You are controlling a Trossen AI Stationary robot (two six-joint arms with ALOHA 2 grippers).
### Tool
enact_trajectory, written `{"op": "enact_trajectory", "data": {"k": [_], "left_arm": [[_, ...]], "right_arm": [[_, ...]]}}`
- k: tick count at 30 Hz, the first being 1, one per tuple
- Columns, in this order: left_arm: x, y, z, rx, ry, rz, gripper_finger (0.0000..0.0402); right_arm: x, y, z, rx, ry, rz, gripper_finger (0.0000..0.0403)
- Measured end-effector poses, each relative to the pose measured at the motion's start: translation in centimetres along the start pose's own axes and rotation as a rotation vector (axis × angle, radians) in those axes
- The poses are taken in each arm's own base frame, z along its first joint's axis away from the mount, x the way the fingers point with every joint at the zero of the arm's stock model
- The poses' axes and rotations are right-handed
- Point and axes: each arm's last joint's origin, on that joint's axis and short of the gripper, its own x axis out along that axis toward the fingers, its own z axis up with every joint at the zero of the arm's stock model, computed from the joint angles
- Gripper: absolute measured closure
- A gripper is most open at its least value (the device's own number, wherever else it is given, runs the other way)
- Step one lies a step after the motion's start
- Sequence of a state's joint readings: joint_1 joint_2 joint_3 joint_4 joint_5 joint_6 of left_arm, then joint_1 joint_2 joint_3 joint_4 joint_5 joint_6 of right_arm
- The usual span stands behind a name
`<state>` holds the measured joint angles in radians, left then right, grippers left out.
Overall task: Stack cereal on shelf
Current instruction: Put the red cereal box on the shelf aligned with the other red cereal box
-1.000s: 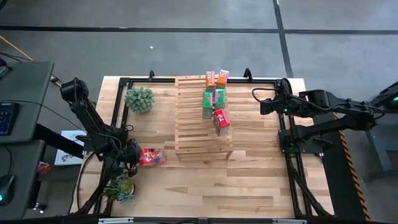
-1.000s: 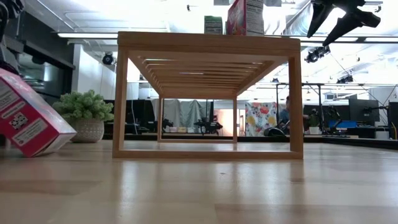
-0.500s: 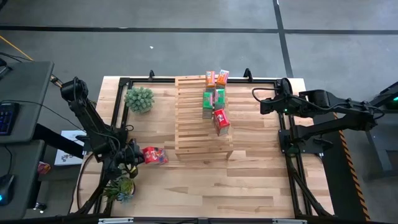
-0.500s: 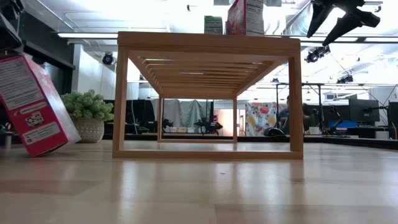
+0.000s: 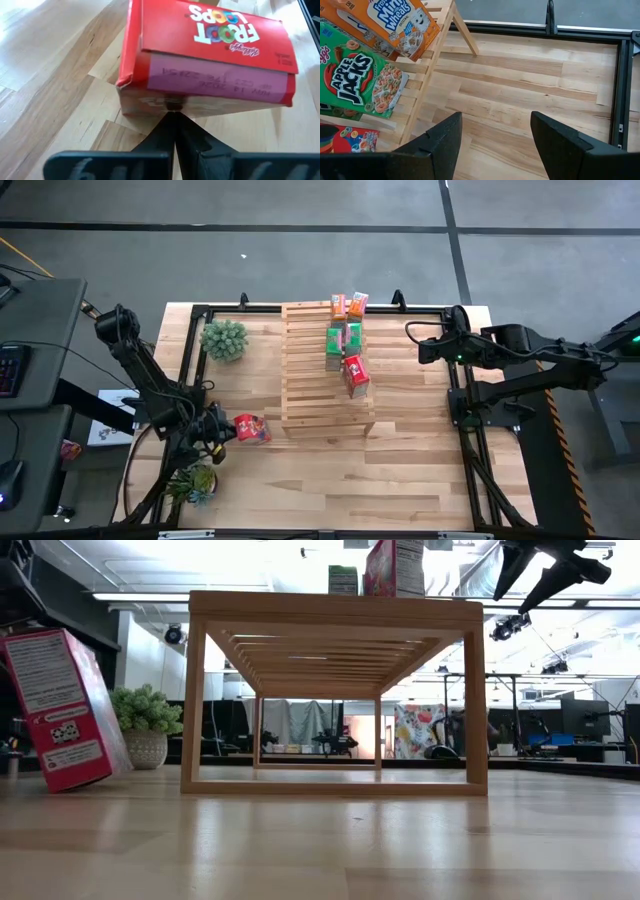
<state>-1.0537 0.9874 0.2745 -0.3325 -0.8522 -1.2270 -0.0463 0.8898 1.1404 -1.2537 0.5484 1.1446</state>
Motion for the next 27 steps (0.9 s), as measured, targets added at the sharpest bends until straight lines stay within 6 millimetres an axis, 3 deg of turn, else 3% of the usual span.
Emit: {"op": "enact_trajectory", "data": {"k": [27], "left_arm": [[0.46, -0.16, 0.58, -0.005, -0.020, 0.005, 0.0402]], "right_arm": [[0.00, 0.00, -0.01, -0.001, 0.003, 0.001, 0.0174]]}}
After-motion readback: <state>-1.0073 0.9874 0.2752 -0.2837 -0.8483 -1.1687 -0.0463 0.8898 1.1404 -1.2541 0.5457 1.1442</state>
